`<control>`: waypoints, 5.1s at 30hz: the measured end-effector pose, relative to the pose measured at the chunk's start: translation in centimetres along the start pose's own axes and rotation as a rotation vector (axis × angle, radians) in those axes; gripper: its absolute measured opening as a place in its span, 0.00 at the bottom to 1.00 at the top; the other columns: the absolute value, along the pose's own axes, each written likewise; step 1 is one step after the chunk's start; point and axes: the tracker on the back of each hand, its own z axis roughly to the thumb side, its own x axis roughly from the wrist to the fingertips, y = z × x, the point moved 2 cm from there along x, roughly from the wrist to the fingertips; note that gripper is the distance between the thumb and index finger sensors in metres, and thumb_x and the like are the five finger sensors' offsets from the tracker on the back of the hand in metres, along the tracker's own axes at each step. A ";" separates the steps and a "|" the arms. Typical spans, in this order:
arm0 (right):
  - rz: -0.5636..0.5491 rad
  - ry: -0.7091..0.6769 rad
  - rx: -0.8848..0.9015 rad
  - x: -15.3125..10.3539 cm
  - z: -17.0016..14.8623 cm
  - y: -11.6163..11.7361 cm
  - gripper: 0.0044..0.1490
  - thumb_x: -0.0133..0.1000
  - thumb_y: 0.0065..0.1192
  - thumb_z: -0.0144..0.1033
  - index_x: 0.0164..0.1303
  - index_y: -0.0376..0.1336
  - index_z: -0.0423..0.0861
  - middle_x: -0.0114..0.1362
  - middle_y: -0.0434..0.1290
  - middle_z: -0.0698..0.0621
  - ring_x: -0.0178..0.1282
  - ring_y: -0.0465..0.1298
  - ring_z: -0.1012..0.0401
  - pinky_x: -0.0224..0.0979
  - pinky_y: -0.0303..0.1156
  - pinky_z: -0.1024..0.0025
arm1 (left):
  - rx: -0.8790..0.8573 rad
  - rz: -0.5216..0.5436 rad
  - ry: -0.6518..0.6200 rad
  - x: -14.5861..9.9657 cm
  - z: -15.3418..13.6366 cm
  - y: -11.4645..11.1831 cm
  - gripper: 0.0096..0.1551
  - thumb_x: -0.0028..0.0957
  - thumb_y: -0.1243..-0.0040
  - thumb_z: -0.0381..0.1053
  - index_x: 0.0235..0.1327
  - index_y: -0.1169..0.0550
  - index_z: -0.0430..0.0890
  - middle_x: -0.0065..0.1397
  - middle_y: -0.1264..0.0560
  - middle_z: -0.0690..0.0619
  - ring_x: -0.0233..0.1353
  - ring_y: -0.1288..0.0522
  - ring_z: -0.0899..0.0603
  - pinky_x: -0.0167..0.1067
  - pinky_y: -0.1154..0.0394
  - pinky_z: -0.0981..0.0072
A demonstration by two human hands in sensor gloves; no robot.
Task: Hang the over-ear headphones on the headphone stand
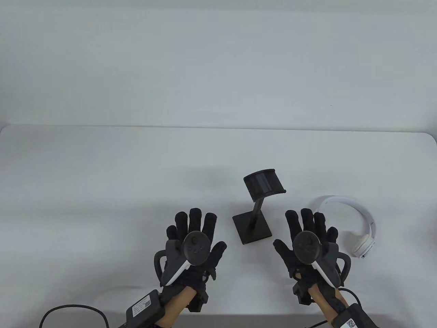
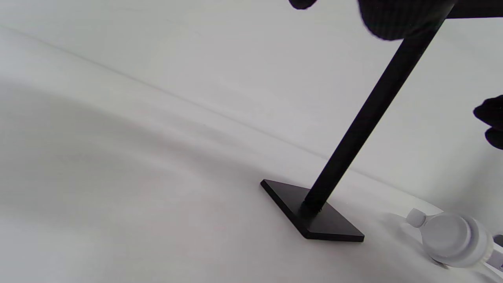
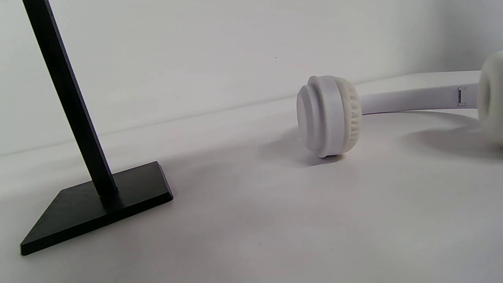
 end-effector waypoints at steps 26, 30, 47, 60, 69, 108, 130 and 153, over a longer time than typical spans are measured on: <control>-0.130 -0.011 0.064 -0.7 -0.1 -1.9 0.54 0.39 0.51 0.76 0.73 0.35 0.74 0.85 0.38 0.59 0.87 0.44 0.53 0.83 0.43 0.40 | -0.009 -0.002 0.016 0.0 -0.3 0.2 0.46 0.47 0.54 0.73 0.79 0.53 0.68 0.85 0.63 0.57 0.82 0.70 0.37 0.71 0.67 0.36; -0.141 0.022 0.084 -0.2 -0.9 -3.0 0.52 0.41 0.50 0.74 0.74 0.36 0.73 0.85 0.39 0.58 0.86 0.47 0.53 0.83 0.45 0.40 | -0.016 0.001 0.017 0.0 -0.3 0.3 0.46 0.47 0.54 0.73 0.79 0.53 0.68 0.85 0.63 0.57 0.82 0.70 0.37 0.71 0.67 0.36; -0.006 0.380 0.026 6.0 -10.4 -7.5 0.55 0.40 0.60 0.69 0.74 0.38 0.72 0.85 0.42 0.59 0.86 0.50 0.52 0.83 0.50 0.42 | -0.020 0.002 0.017 0.0 -0.3 0.5 0.46 0.47 0.54 0.73 0.79 0.52 0.68 0.85 0.62 0.57 0.82 0.69 0.37 0.71 0.67 0.36; 0.295 0.790 -0.045 11.5 -21.1 -2.3 0.55 0.40 0.63 0.66 0.75 0.44 0.64 0.83 0.51 0.56 0.81 0.61 0.52 0.76 0.61 0.48 | -0.017 -0.008 0.041 0.2 -0.8 0.5 0.46 0.47 0.54 0.73 0.79 0.52 0.67 0.85 0.62 0.56 0.82 0.69 0.37 0.71 0.66 0.36; 0.497 0.944 -0.014 11.9 -25.4 1.7 0.47 0.39 0.64 0.67 0.66 0.61 0.55 0.69 0.71 0.53 0.61 0.78 0.55 0.62 0.73 0.55 | -0.028 -0.029 0.071 0.6 -1.5 0.3 0.46 0.47 0.54 0.73 0.79 0.52 0.67 0.85 0.62 0.56 0.82 0.69 0.37 0.71 0.66 0.36; 0.182 0.664 0.477 7.6 -22.1 -4.8 0.29 0.43 0.63 0.58 0.47 0.72 0.52 0.43 0.81 0.53 0.32 0.83 0.64 0.42 0.79 0.64 | -0.053 -0.031 0.065 0.9 -1.8 0.3 0.46 0.47 0.54 0.73 0.79 0.51 0.67 0.85 0.61 0.56 0.82 0.68 0.37 0.72 0.65 0.36; -0.085 0.166 0.552 5.0 -5.6 -7.4 0.29 0.42 0.62 0.60 0.49 0.70 0.56 0.45 0.81 0.57 0.34 0.83 0.65 0.43 0.80 0.66 | -0.077 -0.021 0.077 0.9 -2.2 0.6 0.46 0.47 0.54 0.73 0.79 0.51 0.67 0.85 0.61 0.56 0.82 0.68 0.37 0.72 0.64 0.36; -0.161 0.151 0.451 9.0 -0.4 -1.8 0.29 0.42 0.61 0.60 0.52 0.67 0.59 0.50 0.79 0.59 0.40 0.84 0.64 0.47 0.81 0.67 | -0.110 -0.006 0.105 1.1 -3.1 1.2 0.46 0.47 0.53 0.73 0.79 0.51 0.67 0.85 0.60 0.56 0.82 0.68 0.37 0.72 0.64 0.36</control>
